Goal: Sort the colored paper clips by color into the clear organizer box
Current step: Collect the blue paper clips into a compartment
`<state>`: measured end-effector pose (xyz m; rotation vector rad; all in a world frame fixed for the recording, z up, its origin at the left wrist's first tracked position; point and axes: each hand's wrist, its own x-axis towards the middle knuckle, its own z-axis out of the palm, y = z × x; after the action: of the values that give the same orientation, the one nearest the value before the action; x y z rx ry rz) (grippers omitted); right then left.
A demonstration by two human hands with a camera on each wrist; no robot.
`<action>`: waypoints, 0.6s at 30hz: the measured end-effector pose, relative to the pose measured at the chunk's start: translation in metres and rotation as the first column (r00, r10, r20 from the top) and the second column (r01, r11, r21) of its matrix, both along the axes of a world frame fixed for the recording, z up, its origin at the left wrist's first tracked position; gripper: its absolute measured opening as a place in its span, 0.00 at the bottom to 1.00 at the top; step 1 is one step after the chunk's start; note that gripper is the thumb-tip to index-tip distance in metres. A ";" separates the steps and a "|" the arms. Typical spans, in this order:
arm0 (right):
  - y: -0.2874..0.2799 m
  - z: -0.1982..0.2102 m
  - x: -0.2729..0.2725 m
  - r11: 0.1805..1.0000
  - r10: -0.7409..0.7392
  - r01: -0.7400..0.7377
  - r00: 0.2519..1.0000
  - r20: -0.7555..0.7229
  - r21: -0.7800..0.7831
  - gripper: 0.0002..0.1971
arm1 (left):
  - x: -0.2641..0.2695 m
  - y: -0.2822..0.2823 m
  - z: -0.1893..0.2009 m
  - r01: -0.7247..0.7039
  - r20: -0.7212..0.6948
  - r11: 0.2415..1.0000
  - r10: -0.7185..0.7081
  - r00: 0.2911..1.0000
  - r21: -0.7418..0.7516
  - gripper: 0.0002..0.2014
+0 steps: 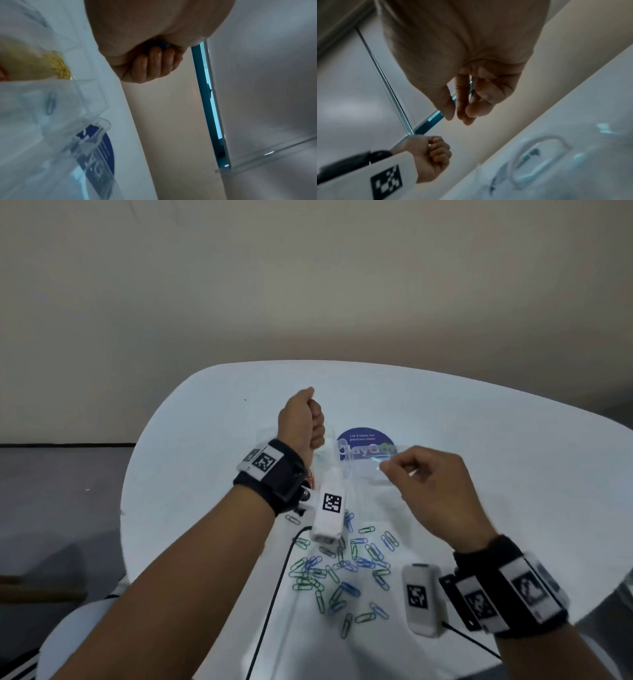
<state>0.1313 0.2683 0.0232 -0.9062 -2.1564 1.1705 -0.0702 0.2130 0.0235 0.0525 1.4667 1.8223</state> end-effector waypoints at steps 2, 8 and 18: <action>0.004 -0.014 0.015 1.000 0.000 0.000 1.000 0.018 0.021 0.08 | -0.005 0.015 -0.002 -0.033 -0.067 0.999 0.032 0.997 -0.018 0.22; -0.001 -0.043 0.046 0.999 -0.023 0.021 0.999 0.044 0.044 0.10 | -0.015 0.035 -0.031 -0.017 -0.099 0.999 0.014 0.995 -0.030 0.26; 0.003 -0.040 0.062 0.997 -0.050 0.049 0.999 -0.015 -0.061 0.08 | -0.004 -0.014 -0.012 0.135 -0.388 0.983 -0.174 0.905 -0.126 0.13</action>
<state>0.1934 0.2711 -0.0170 -0.9670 -2.0840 1.2208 -0.0747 0.1994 0.0112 0.5062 1.7726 1.6706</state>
